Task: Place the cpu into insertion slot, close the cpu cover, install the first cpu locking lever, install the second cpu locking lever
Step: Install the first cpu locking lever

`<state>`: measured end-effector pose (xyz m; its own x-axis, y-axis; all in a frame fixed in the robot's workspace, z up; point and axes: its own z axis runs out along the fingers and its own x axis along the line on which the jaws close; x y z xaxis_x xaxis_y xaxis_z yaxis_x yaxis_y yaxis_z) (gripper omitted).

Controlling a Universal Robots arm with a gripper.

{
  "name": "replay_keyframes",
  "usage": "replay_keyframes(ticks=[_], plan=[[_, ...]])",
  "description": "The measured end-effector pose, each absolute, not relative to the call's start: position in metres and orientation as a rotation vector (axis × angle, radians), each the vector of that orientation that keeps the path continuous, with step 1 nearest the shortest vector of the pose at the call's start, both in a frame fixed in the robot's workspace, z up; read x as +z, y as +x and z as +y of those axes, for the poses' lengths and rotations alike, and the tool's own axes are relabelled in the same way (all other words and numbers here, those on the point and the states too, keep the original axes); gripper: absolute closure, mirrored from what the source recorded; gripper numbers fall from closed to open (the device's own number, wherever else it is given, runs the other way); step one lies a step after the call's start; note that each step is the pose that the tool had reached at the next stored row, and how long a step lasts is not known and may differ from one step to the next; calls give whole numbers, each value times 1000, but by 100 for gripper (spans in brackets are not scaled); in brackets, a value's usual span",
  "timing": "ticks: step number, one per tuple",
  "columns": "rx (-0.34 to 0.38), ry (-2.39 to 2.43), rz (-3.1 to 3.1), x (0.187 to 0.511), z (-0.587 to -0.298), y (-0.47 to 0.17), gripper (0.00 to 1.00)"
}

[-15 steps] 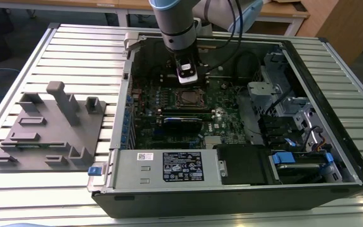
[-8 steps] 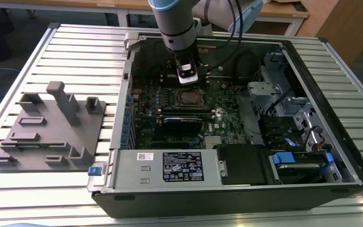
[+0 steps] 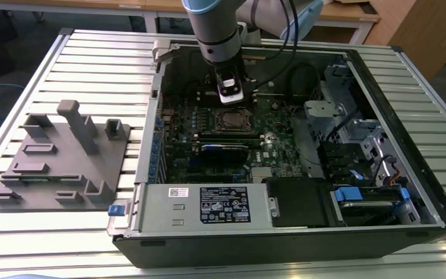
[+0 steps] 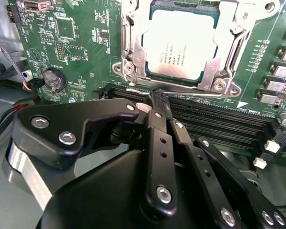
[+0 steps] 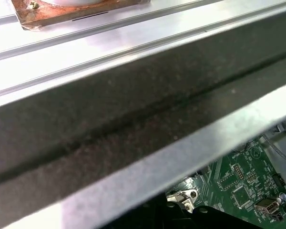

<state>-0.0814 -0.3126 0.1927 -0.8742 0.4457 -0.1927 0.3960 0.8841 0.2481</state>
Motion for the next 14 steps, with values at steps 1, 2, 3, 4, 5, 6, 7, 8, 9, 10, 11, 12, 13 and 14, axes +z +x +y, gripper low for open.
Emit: replay_keyframes(ticks=[1, 2, 3, 4, 5, 6, 7, 8, 9, 10, 11, 12, 13, 14], plan=[[294, 638, 2809, 193, -313, -81, 90], [294, 637, 2809, 192, -313, -81, 90], [294, 637, 2808, 192, -313, -81, 90], [293, 637, 2809, 192, -313, -81, 90], [292, 637, 2809, 192, -313, -81, 90], [291, 636, 2809, 191, -313, -81, 90], [290, 636, 2809, 191, -313, -81, 90], [288, 636, 2809, 191, -313, -81, 90], [286, 636, 2809, 191, -313, -81, 90], [285, 635, 2809, 191, -313, -81, 90], [283, 635, 2809, 191, -313, -81, 90], [281, 635, 2809, 190, -313, -81, 90], [280, 634, 2809, 191, -313, -81, 90], [280, 634, 2809, 191, -313, -81, 90]])
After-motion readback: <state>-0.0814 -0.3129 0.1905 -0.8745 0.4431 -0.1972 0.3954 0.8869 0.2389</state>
